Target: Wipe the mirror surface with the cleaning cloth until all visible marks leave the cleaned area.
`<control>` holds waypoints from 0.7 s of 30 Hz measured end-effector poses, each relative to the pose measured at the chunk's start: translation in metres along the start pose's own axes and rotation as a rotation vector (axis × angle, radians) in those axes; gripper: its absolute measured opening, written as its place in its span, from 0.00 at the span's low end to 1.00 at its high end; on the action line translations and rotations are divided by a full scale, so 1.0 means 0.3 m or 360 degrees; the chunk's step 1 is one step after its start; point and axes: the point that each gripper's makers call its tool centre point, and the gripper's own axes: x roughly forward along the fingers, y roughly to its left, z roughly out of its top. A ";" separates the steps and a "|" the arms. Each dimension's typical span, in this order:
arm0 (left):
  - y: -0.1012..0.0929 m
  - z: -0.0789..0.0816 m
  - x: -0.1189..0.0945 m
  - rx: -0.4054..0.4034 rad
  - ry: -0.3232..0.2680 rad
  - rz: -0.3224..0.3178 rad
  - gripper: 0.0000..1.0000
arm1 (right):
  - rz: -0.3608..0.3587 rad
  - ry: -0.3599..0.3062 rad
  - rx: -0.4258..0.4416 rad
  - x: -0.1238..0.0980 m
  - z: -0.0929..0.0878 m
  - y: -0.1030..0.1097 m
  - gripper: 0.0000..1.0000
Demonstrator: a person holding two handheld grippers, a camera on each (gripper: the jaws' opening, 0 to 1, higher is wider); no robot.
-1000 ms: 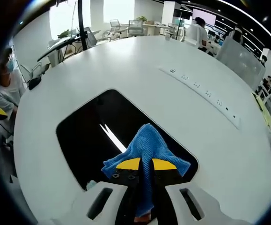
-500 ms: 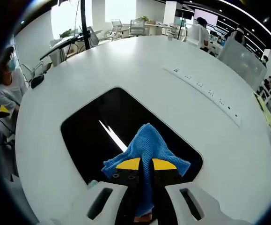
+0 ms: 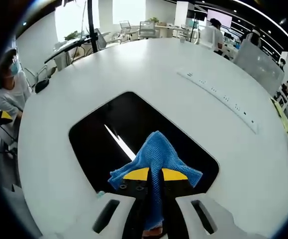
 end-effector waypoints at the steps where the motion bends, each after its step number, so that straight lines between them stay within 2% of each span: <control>1: -0.001 0.000 0.000 0.0000 -0.0001 0.0000 0.89 | 0.0002 0.0000 0.0000 0.001 -0.001 0.000 0.03; 21: 0.006 -0.012 -0.006 -0.0011 0.0001 0.0009 0.89 | 0.0024 -0.0007 -0.0009 -0.029 -0.026 0.053 0.03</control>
